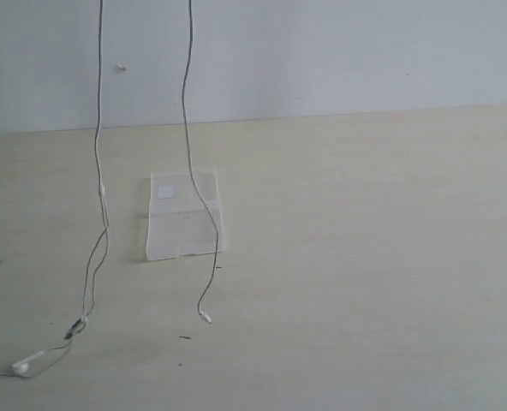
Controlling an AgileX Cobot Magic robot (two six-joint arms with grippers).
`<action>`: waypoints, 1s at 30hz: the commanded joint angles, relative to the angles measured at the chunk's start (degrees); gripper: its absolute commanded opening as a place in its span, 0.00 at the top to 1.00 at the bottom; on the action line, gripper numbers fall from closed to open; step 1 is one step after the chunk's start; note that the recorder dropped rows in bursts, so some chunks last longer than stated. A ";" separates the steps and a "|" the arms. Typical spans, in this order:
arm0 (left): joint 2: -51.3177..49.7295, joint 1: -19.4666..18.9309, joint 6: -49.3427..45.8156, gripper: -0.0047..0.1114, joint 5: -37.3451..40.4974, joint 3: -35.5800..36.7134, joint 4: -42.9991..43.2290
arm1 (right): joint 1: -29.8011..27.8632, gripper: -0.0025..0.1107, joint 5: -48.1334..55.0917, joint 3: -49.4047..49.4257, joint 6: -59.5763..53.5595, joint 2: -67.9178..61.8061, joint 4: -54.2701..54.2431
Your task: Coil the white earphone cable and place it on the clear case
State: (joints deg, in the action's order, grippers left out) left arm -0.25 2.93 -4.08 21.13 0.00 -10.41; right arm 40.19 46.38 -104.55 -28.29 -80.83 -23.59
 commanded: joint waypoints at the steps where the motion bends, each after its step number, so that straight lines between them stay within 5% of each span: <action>1: 0.25 -0.11 -0.08 0.96 -0.26 0.00 -0.14 | 0.17 0.98 1.24 -3.08 0.72 0.28 0.32; 21: 0.25 -0.11 -0.24 0.96 -0.26 0.00 0.02 | 0.17 0.98 2.75 -6.25 1.50 0.28 0.32; 30: 0.25 -0.11 -8.25 0.96 -0.64 0.00 3.28 | 0.17 0.98 3.25 -6.25 1.50 0.28 0.32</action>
State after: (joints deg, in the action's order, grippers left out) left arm -0.25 2.93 -10.25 21.13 0.00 -8.02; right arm 40.19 49.37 -110.50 -27.20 -80.79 -23.45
